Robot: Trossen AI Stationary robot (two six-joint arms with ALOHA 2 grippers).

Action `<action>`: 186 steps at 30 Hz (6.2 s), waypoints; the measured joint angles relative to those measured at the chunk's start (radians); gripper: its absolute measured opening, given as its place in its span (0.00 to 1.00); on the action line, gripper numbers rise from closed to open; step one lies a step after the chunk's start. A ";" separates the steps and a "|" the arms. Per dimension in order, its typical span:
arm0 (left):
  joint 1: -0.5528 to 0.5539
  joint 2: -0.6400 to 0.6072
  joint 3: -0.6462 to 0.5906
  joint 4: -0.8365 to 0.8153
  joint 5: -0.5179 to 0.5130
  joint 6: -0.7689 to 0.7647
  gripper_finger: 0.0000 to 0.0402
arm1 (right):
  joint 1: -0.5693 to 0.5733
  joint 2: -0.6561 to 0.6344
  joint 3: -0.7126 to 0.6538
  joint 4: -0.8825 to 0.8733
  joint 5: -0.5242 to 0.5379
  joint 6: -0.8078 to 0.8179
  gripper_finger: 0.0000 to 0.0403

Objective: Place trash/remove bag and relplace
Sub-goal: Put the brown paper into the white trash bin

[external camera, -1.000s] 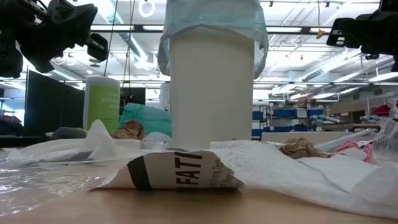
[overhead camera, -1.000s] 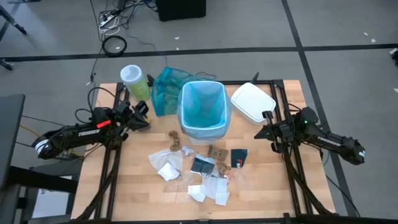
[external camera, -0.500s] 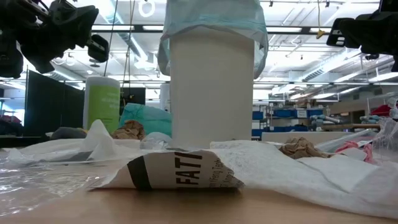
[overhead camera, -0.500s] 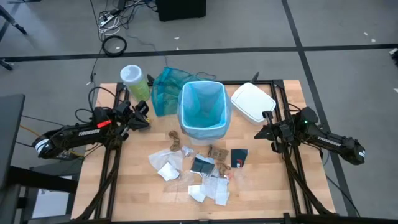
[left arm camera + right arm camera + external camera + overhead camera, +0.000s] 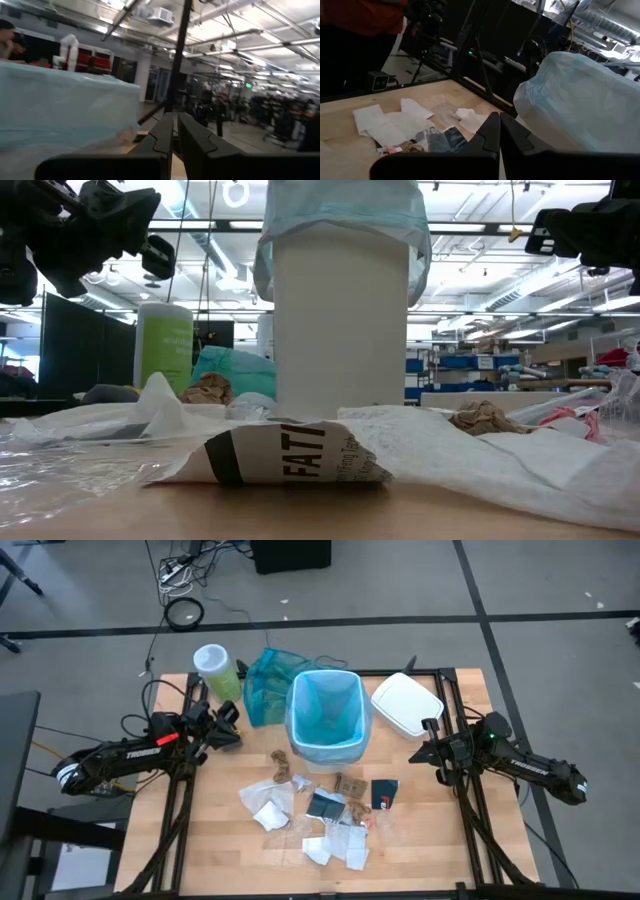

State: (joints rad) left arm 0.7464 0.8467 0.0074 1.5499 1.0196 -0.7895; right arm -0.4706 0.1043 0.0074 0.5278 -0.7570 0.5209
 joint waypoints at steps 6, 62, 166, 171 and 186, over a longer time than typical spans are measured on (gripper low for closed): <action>0.000 0.000 0.000 0.000 -0.015 0.000 0.09 | 0.000 0.000 0.000 0.001 0.000 0.000 0.00; -0.218 0.067 1.356 -2.044 -0.664 0.401 0.09 | 0.027 0.759 1.243 -1.565 0.412 -0.158 0.00; -0.555 0.559 1.815 -2.441 -1.341 0.840 0.01 | 0.469 0.842 0.723 -1.282 0.974 0.115 0.56; -0.555 0.598 1.816 -2.359 -1.281 0.877 0.01 | 0.469 0.843 0.723 -1.267 0.994 0.114 0.56; -0.553 0.801 1.814 -2.399 -1.104 1.072 0.30 | 0.469 0.843 0.723 -1.262 1.038 0.106 0.56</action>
State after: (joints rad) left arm 0.1936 1.6474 1.8210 -0.8494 -0.0844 0.2827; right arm -0.0021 0.9470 0.7307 -0.7338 0.2806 0.6273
